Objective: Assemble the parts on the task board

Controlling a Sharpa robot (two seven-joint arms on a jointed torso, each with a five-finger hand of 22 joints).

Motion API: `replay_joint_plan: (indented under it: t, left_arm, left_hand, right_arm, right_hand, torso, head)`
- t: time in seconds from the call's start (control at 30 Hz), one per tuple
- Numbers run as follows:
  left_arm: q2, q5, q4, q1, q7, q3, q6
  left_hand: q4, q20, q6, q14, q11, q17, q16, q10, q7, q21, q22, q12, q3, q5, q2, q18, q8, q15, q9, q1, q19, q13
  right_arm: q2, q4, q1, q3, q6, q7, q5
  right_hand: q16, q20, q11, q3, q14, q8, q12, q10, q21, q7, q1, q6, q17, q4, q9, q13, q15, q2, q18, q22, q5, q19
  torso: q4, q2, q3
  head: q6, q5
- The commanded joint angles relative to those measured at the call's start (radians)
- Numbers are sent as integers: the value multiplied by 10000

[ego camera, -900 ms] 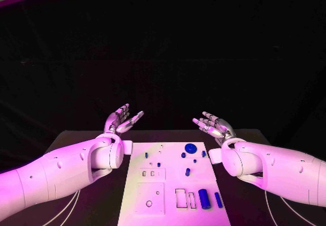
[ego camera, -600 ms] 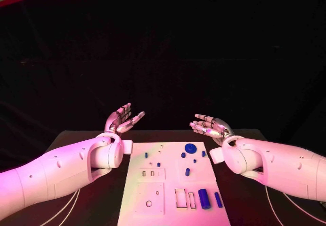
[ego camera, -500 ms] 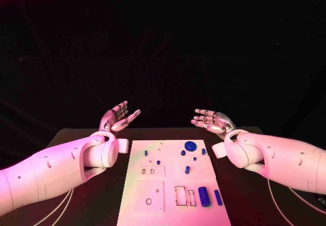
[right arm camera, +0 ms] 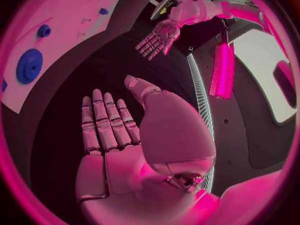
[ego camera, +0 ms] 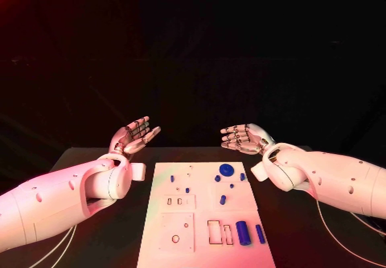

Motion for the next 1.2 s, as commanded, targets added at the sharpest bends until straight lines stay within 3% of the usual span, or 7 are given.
replay_joint_plan:
  t: [0.03, 0.2, 0.4, 0.7, 0.83, 1.0, 1.2]
  left_arm:
    - [-129, -297, 218, 102, 24, 10, 496]
    - [-423, -715, 576, 217, -36, 12, 728]
    - [-842, -1119, 1175, 277, -94, 14, 937]
    - [-1210, -1332, 1853, 288, -144, 18, 1184]
    - [-1312, -1350, 2055, 289, -162, 24, 1227]
    - [-1384, -1359, 2199, 289, -191, 33, 1248]
    - [-1416, -1362, 2249, 289, -218, 39, 1264]
  left_hand:
    - [-61, 5, 917, 1734, 189, 278, 441, 1259, 1318, 348, 173, 180, 242, -79, 243, 132, 275, 38, 162, 34, 1179, 91]
    - [-369, -52, 3705, 4829, -89, 925, 1622, 4903, 1206, 1298, 547, 880, 627, -129, 312, 684, 1140, -447, 657, 200, 3409, 330]
    - [-841, -303, 4325, 5961, -392, 1520, 2291, 5859, 945, 2048, 810, 835, 1180, -140, 107, 847, 1378, -843, 718, 167, 4442, 274]
    - [-1156, -637, 4569, 6699, -530, 2071, 2826, 6265, 858, 2824, 1190, 589, 1587, -158, -67, 824, 1404, -1097, 717, -42, 5001, 261]
    - [-1226, -686, 4556, 6736, -529, 2199, 2958, 6271, 858, 3035, 1309, 501, 1610, -164, -119, 812, 1372, -1114, 704, -129, 5057, 259]
    - [-1388, -773, 4525, 6570, -521, 2481, 3267, 6265, 872, 3608, 1653, 365, 1602, -163, -130, 784, 1315, -1121, 683, -261, 5157, 267]
    - [-1621, -858, 4541, 6268, -526, 2956, 3930, 6283, 869, 4681, 2353, 282, 1599, -156, -76, 754, 1257, -1146, 663, -432, 4952, 271]
  right_arm:
    - [-31, 61, 113, 12, 356, -680, -2010]
    - [-108, 175, 252, 23, 632, -1410, -4291]
    - [-160, 318, 321, 34, 951, -2346, -7275]
    - [-155, 420, 302, 37, 1249, -3191, -9343]
    - [-152, 472, 272, 37, 1383, -3412, -9695]
    - [-148, 514, 236, 37, 1530, -3631, -9915]
    - [-135, 556, 201, 37, 1758, -3834, -10079]
  right_hand:
    - [216, -101, -230, 594, 1034, 233, 54, 885, 570, 584, -107, 1294, 79, -271, 116, 17, -289, -290, 298, 138, -132, 1588]
    - [631, -464, -502, 872, 2168, 346, 105, 1558, 1048, 345, -204, 1796, 264, -379, 139, 32, -668, -542, 310, 274, -170, 2637]
    - [964, -853, -777, 1149, 3101, 496, 100, 2387, 1501, 116, -283, 2256, 605, -414, 215, 53, -1032, -769, 287, 453, -221, 3384]
    - [3686, -1995, -1322, 754, 6054, 595, 45, 3473, 4263, -293, -511, 2907, 2789, -372, 545, 127, -1904, -1137, 247, 2068, -149, 5599]
    - [6370, -1972, -1336, 764, 6115, 458, 52, 3016, 5418, -284, -774, 2866, 4881, -127, 701, 218, -1914, -1358, 208, 3037, -121, 5922]
    - [11050, -1883, -1282, 525, 6179, 374, 148, 2714, 8982, -268, -793, 2813, 9652, 110, 943, 429, -1844, -1428, -335, 7462, -11, 7041]
    - [12729, -1791, -1235, 438, 6331, 349, 279, 2534, 10917, -260, -703, 2798, 11622, 273, 1143, 595, -1789, -1404, -680, 10031, 78, 7653]
  torso:
    - [64, 223, -6]
    - [139, 417, -26]
    - [267, 667, -54]
    - [443, 954, -108]
    - [481, 1033, -120]
    - [504, 1090, -147]
    - [536, 1129, -160]
  head:
    - [7, -67]
    - [14, -142]
    - [-16, -278]
    - [-52, -489]
    - [-55, -547]
    - [-43, -589]
    - [-71, -615]
